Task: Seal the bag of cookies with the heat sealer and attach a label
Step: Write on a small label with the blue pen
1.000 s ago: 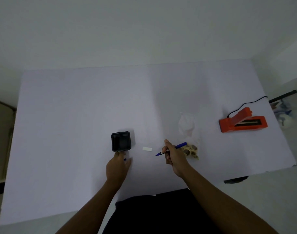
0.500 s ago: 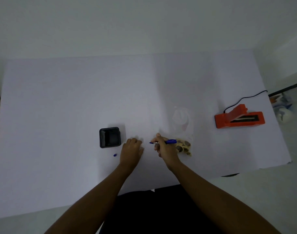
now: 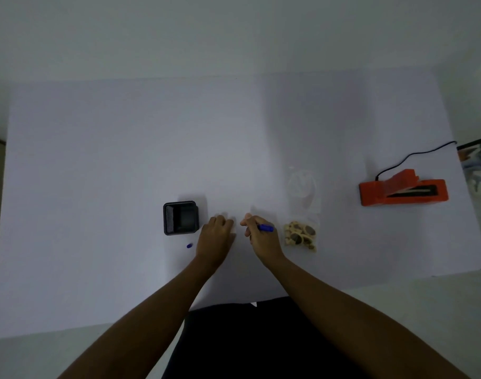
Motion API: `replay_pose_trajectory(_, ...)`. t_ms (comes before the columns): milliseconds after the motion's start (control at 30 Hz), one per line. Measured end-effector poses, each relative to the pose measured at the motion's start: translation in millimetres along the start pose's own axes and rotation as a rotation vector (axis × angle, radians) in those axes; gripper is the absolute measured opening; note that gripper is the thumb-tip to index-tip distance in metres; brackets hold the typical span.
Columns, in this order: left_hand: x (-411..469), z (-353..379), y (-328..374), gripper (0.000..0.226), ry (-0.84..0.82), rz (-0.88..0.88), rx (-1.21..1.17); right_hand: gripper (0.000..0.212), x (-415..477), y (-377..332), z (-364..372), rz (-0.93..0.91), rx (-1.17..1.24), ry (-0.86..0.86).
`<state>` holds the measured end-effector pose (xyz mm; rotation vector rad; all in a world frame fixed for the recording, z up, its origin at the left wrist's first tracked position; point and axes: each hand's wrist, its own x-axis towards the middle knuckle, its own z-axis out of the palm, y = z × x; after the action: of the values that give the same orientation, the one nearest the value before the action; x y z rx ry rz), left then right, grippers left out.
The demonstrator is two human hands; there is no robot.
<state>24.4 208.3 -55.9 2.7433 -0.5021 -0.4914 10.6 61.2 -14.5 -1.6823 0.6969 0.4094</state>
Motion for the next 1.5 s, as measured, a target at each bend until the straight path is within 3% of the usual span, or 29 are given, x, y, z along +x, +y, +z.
replay_pose_trajectory(200,-5,-1,-12,0.044,-0.030,-0.049,-0.024,0.038,5,4,-1,-0.008,0.003,0.007)
replay_pose_trajectory(600,-4,0,-13,0.024,-0.082,-0.088,-0.080,0.038,9,-2,12,0.006,-0.025,-0.029)
replay_pose_trajectory(1500,5,1,6,0.018,-0.036,-0.041,0.011,0.037,8,5,11,0.030,-0.032,-0.010)
